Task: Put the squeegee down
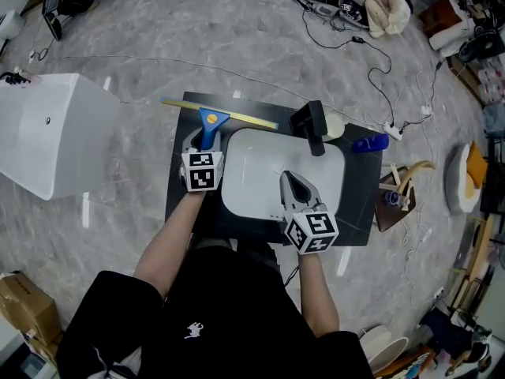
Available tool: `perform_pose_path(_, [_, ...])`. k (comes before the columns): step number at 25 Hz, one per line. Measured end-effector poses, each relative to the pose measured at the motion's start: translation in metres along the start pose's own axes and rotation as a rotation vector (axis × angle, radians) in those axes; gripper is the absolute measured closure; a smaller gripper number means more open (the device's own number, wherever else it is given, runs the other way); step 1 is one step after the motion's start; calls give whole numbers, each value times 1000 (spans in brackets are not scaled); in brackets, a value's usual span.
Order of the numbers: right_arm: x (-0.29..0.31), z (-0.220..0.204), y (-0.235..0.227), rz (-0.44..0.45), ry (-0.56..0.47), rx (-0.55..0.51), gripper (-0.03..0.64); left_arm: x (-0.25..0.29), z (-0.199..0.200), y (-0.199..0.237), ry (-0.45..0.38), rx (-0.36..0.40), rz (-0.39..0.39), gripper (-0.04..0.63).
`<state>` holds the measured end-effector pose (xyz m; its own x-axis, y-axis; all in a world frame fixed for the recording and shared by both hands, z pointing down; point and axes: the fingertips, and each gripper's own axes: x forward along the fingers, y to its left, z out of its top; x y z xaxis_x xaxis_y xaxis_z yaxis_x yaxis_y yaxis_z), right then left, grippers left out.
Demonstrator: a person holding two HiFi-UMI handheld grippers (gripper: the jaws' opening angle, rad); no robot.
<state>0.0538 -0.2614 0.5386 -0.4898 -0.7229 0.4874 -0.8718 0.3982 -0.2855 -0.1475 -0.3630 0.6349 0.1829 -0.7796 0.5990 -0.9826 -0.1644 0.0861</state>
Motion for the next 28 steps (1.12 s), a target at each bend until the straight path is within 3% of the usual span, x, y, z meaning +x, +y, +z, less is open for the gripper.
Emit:
perform_pose_path(7, [28,-6,-14,-19,27,47,615,37,-3,2,32,-37,14,466])
perform_pose_path(16, [47,-22,-21,-12,69,89,615,70,-17,-2,69,-24,27,465])
perform_pose_path(28, [54,-29,-32,-28,84,119,615,85,-27,-9,110,-36,54,465])
